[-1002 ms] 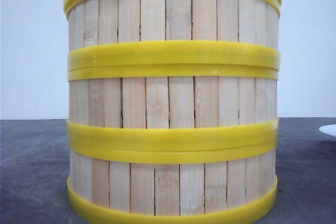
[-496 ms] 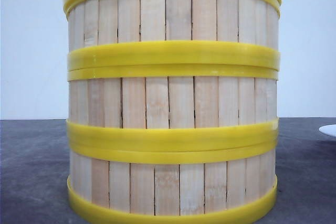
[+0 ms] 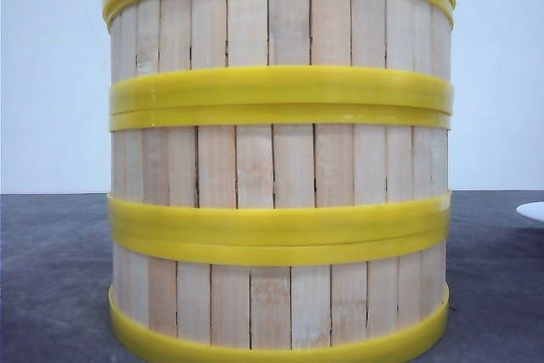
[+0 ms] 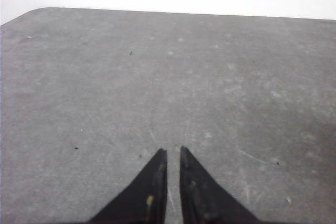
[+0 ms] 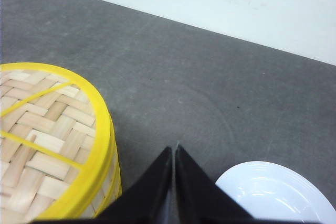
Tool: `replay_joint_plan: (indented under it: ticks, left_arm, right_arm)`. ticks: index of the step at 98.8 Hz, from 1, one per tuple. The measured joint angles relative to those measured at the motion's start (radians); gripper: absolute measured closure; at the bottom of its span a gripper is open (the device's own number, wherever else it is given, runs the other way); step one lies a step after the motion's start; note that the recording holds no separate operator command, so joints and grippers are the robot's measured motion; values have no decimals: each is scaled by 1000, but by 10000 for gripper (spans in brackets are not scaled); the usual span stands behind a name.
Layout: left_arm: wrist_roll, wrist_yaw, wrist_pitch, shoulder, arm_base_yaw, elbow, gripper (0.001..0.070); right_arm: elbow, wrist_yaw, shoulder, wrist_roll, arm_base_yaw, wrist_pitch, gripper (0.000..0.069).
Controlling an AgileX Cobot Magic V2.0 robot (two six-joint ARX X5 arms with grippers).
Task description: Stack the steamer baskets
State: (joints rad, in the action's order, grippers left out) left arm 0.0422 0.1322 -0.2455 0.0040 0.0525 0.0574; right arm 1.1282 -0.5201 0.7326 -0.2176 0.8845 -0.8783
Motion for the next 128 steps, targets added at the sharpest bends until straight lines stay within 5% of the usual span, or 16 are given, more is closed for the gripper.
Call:
replay_joint_plan:
  ticks: [44,76,93,128]
  left_arm:
    - [0,0,0,0,0,0,693]
    - [0,0,0,0,0,0,693]
    - [0,0,0,0,0,0,693]
    - [0,0,0,0,0,0,693]
  right_arm:
    - [0,-5,0,0,0,0,686]
    - [0,-187,0,11,-12,17,686]
    - [0,-206,0,47,-154,113,686]
    - [-97,179,-51,178,-597,378,686]
